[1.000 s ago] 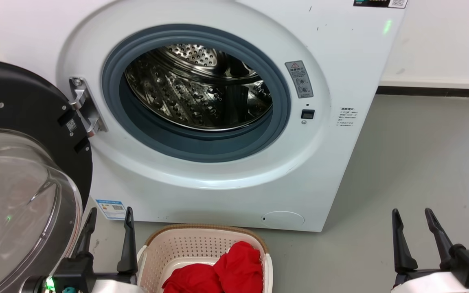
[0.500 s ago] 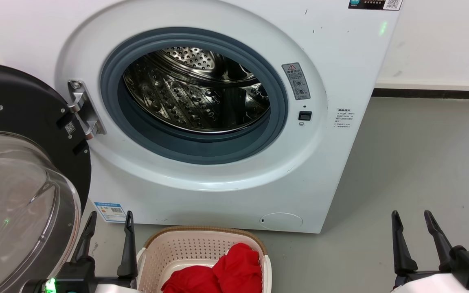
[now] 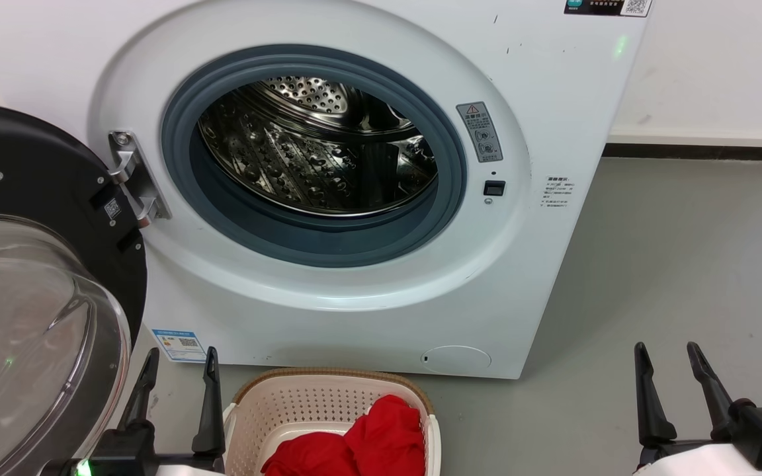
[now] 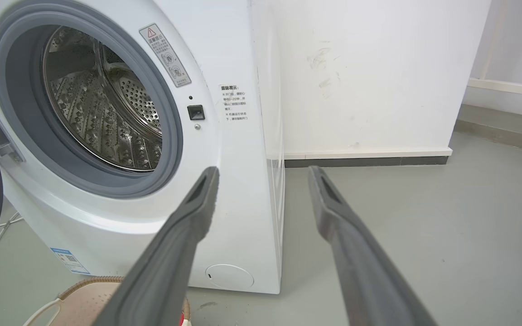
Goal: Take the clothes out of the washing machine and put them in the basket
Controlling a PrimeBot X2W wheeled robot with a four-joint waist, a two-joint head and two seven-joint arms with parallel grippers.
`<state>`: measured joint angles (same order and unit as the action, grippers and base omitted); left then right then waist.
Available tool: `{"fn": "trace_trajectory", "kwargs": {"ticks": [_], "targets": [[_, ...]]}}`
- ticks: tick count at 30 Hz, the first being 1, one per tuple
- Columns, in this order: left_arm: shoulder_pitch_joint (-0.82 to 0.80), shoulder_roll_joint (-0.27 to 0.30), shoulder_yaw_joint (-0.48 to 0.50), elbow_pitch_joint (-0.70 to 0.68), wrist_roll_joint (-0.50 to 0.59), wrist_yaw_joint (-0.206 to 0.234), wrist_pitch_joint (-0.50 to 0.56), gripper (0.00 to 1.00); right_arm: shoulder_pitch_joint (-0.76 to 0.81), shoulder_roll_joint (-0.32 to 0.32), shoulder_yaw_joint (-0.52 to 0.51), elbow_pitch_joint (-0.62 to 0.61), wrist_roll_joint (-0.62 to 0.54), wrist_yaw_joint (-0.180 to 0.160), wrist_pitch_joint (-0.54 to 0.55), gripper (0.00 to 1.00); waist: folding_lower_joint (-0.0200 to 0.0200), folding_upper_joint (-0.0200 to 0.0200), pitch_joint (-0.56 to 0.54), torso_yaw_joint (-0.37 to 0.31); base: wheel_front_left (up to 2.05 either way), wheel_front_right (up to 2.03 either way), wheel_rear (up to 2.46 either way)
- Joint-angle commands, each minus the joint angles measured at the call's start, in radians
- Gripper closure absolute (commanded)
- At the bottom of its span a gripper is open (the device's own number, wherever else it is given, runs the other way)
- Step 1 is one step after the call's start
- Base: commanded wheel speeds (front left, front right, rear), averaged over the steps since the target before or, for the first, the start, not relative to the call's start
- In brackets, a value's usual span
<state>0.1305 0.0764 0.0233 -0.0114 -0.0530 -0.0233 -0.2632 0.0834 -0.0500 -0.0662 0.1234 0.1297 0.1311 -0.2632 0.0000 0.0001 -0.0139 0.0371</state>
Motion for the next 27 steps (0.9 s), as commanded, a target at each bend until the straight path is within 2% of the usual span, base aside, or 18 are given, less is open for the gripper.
{"fn": "trace_trajectory", "kwargs": {"ticks": [1,3,4,9,27], "targets": [[0.007,-0.005,0.003,0.0,-0.001,0.0,-0.002,0.0,-0.006,-0.001,0.001,0.001,-0.001,-0.001,-0.002,0.0,0.0,-0.0001,0.0,0.0,0.0,0.0,0.0],[0.008,-0.008,0.003,-0.002,-0.002,0.001,-0.002,0.0,-0.006,-0.001,0.001,0.002,0.001,-0.001,-0.002,0.0,0.0,-0.0001,0.0,-0.001,0.0,0.0,0.0],[0.009,-0.009,0.003,-0.005,-0.003,0.001,-0.002,1.0,-0.006,-0.001,0.0,0.002,0.003,-0.001,-0.002,1.0,0.0,-0.0001,0.0,0.0,0.0,0.0,0.0],[0.008,-0.017,0.001,0.042,-0.022,-0.001,0.011,1.0,0.005,0.004,0.001,0.039,0.02,0.0,0.007,1.0,0.0,-0.0001,0.0,-0.001,0.0,0.0,0.0],[-0.052,-0.019,0.023,0.091,-0.382,-0.027,0.097,1.0,-0.044,0.002,-0.01,0.056,0.364,0.0,0.093,1.0,0.0,-0.0001,0.002,-0.006,0.0,0.0,0.0]]}}
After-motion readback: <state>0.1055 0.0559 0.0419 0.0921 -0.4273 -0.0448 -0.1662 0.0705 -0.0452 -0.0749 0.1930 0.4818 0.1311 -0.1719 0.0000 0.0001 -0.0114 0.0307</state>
